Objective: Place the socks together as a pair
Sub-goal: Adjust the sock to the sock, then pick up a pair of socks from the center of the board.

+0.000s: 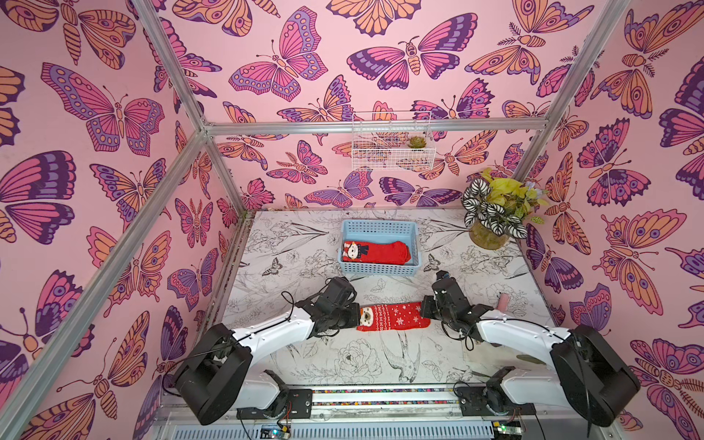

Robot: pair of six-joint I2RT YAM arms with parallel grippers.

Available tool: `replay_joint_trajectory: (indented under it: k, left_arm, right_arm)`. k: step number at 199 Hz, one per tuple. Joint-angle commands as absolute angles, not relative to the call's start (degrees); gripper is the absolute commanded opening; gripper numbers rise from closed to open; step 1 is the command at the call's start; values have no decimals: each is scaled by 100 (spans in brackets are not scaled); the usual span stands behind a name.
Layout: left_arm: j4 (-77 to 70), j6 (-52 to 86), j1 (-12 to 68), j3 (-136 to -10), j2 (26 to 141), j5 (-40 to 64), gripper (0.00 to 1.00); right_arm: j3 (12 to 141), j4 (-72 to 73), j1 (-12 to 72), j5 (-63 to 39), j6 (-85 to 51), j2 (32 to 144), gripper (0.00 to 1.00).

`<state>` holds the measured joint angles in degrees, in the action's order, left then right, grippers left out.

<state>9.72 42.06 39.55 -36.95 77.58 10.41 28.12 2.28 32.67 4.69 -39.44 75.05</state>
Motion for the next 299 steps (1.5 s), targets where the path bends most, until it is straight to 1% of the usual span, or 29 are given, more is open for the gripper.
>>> replay_joint_trajectory:
  k: [1, 5, 10, 14, 19, 38, 55, 80, 102, 127, 151, 164, 186, 199, 209, 219, 230, 242, 247, 258, 299]
  left_arm:
    - [1219, 4194, 3889, -3779, 7818, 826, 53]
    - [1265, 4216, 3885, -3793, 7811, 783, 63]
    - [1320, 4242, 3880, -3817, 7800, 739, 71]
    - [1363, 4270, 3876, -3835, 7784, 702, 75]
    - [1390, 4289, 3880, -3838, 7762, 659, 78]
    - [1461, 4415, 3880, -3808, 7641, 516, 80]
    - [1360, 4592, 3876, -3709, 7576, 630, 80]
    - [963, 4683, 3887, -3570, 7720, 1120, 78]
    - [849, 4762, 3911, -3516, 7906, 1185, 76]
    - [692, 4816, 3929, -3442, 8075, 1256, 71]
    - [584, 4849, 3963, -3411, 8156, 1310, 62]
    - [507, 4860, 3989, -3393, 8227, 1332, 53]
    - [509, 4886, 3998, -3384, 8374, 1338, 49]
    - [507, 4913, 4005, -3375, 8445, 1340, 43]
    - [501, 4915, 4030, -3379, 8484, 1336, 33]
    - [500, 4885, 4034, -3401, 8507, 1335, 25]
    - [621, 4694, 4017, -3519, 8487, 1375, 13]
    - [1016, 4429, 4000, -3779, 8390, 1331, 4]
    - [1194, 4315, 3999, -3904, 8353, 1281, 0]
    - [1538, 4105, 3999, -4150, 8265, 1182, 0]
    - [2692, 3305, 3973, -5058, 7967, 893, 0]
  right_arm:
    - [2913, -19, 3296, 646, -4008, 7474, 16]
    - [2915, -67, 3296, 657, -4008, 7446, 19]
    - [2922, -138, 3296, 678, -4014, 7416, 24]
    - [2922, -202, 3291, 688, -4025, 7394, 28]
    - [2933, -285, 3295, 711, -4034, 7355, 31]
    - [2933, -637, 3296, 759, -4061, 7331, 40]
    - [2949, -911, 3296, 702, -4025, 7387, 41]
    - [2787, -735, 3296, 397, -4034, 7283, 43]
    - [2829, -846, 3305, 321, -4084, 7247, 44]
    - [2757, -796, 3305, 244, -4165, 7123, 45]
    - [2639, -638, 3345, 176, -4210, 7089, 45]
    - [2636, -630, 3363, 189, -4210, 7202, 45]
    - [2636, -720, 3404, 252, -4225, 7446, 43]
    - [2602, -680, 3438, 251, -4260, 7503, 42]
    - [2593, -663, 3486, 247, -4308, 7522, 40]
    - [2600, -681, 3547, 218, -4340, 7547, 37]
    - [2656, -752, 3603, 201, -4340, 7567, 30]
    - [2734, -869, 3619, 229, -4322, 7542, 20]
    - [2765, -908, 3616, 243, -4312, 7491, 12]
    - [2864, -993, 3618, 308, -4276, 7314, 0]
    - [3488, -1379, 3621, 477, -4084, 6377, 0]
